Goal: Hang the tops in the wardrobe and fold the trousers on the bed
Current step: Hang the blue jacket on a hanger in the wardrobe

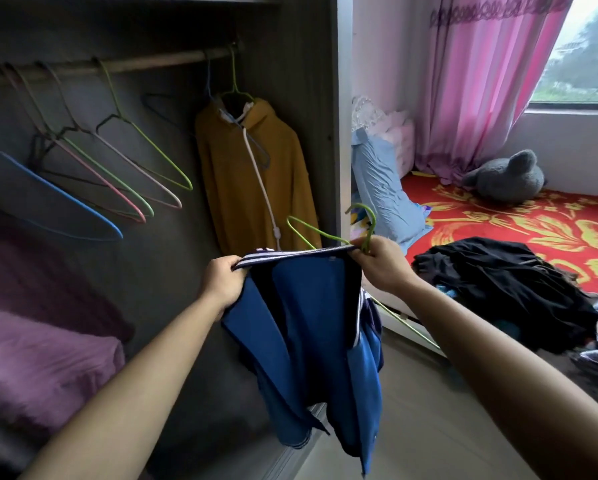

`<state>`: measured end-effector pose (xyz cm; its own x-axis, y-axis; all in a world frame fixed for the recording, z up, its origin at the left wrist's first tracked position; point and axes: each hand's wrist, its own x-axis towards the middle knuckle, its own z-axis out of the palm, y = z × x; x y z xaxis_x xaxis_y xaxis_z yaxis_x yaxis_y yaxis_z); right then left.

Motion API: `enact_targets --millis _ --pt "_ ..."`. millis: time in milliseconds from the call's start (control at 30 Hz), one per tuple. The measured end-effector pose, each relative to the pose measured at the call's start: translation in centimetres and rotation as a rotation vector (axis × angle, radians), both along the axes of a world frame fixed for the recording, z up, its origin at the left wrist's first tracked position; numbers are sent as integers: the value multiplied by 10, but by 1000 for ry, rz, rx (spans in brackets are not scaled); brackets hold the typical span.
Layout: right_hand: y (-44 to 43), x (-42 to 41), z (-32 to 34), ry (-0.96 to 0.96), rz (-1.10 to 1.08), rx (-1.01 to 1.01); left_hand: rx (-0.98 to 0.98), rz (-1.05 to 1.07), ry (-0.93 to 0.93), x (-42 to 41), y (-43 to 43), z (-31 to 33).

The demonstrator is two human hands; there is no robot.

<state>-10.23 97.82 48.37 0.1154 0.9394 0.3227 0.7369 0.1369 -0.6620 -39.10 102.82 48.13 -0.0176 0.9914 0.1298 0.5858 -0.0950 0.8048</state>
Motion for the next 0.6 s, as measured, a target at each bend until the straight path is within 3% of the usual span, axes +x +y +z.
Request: enact_targets --millis 67,100,167,267,333,433,600 --pt "-2 5 -10 -77 -12 -70 -109 -126 -231 7 -1 14" --pt "-2 9 -15 -85 -22 -97 -94 -182 -206 8 -1 22" --pt "-5 16 -20 -60 -47 -117 58 -228 58 7 4 36" --pt "-9 19 -24 -38 -42 -117 426 -84 619 4 7 50" --pt "-11 17 -23 -26 -21 -106 621 -11 765 6 5 53" --pt "-13 11 -21 -7 31 -103 651 39 633 10 6 55" --pt "-17 -3 -21 -5 124 -99 314 27 223 21 12 55"
